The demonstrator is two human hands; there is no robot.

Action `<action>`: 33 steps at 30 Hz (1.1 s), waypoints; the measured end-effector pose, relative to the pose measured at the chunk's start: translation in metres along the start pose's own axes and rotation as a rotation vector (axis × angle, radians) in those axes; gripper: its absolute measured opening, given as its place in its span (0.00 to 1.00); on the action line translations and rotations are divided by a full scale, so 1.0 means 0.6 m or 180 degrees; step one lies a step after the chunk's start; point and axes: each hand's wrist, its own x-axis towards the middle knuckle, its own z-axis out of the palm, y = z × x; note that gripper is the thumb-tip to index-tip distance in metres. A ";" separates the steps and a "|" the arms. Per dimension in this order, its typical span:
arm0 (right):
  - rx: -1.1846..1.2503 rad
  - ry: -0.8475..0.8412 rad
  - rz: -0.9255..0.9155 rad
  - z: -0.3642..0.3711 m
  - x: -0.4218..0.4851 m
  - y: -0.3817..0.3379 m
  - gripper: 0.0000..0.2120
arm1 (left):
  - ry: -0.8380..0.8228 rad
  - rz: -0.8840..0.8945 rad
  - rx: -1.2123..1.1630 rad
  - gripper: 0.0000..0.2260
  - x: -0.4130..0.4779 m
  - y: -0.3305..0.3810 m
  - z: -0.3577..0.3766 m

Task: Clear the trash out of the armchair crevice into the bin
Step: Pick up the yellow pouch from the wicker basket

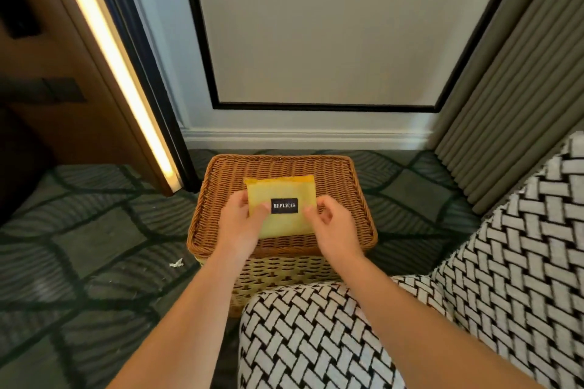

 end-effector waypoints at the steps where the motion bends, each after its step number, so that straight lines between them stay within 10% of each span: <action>1: 0.0005 -0.0029 -0.0004 -0.018 -0.016 -0.008 0.06 | -0.0088 0.0219 0.0120 0.06 -0.017 0.017 -0.006; 11: -0.0027 0.0245 -0.0295 -0.193 -0.160 -0.155 0.20 | -0.0481 0.0996 0.0634 0.08 -0.235 0.164 -0.027; 18: -0.0447 -0.0670 -0.0906 -0.282 -0.296 -0.223 0.18 | -0.0643 0.1162 0.0807 0.10 -0.400 0.200 -0.011; 33: -0.0103 -0.0598 0.0102 -0.398 -0.518 -0.131 0.09 | -0.0846 0.0719 0.0773 0.17 -0.664 0.155 0.118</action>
